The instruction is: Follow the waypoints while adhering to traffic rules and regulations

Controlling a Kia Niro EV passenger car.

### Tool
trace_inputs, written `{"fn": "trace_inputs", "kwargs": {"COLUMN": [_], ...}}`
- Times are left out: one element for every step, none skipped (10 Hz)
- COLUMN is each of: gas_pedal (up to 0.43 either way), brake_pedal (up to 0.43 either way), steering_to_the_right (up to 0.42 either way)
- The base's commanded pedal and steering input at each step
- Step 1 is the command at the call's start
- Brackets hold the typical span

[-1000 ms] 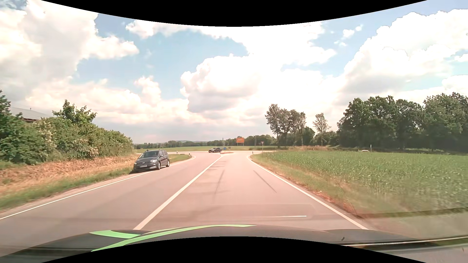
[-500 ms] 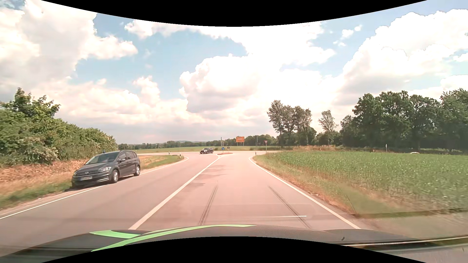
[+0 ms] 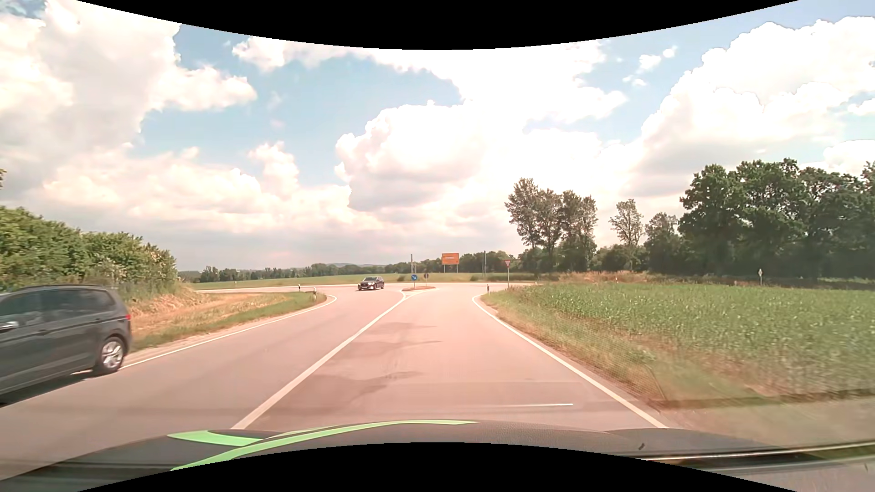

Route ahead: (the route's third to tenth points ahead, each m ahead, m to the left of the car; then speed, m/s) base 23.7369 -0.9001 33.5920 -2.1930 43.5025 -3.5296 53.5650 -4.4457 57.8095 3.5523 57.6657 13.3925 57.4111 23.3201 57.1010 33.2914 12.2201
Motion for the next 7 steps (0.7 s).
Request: {"fn": "trace_inputs", "kwargs": {"gas_pedal": [0.0,0.0,0.0,0.0,0.0,0.0,0.0], "brake_pedal": [0.073,0.073,0.079,0.079,0.085,0.085,0.085], "steering_to_the_right": [-0.002,-0.002,-0.002,-0.002,-0.002,-0.002,-0.001]}}
